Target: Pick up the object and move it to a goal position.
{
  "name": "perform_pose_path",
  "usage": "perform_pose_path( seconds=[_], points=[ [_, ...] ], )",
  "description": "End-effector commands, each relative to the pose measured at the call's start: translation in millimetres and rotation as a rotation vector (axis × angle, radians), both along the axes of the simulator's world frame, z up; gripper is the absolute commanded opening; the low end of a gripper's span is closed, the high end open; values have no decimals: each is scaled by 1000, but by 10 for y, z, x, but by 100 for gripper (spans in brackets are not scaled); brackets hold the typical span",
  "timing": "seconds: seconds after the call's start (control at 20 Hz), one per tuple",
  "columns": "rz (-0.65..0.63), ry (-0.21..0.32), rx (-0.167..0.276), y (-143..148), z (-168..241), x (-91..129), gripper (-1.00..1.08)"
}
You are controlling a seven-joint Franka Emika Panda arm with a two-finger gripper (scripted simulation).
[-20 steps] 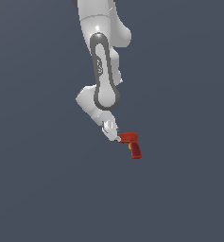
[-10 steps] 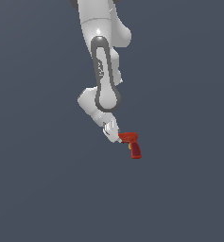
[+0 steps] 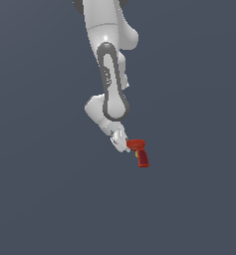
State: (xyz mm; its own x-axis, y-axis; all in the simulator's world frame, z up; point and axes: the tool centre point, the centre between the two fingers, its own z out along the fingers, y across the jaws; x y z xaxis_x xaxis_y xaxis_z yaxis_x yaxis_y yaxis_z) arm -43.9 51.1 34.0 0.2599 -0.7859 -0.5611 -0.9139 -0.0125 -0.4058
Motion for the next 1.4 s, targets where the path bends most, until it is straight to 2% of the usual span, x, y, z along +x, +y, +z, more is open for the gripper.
perform_pose_path(
  seconds=[0.0, 0.8, 1.35],
  points=[
    [6, -1, 2, 39, -43, 25, -100],
    [2, -9, -1, -29, 66, 84, -100],
    [3, -3, -3, -277, 510, 360, -100]
  ],
)
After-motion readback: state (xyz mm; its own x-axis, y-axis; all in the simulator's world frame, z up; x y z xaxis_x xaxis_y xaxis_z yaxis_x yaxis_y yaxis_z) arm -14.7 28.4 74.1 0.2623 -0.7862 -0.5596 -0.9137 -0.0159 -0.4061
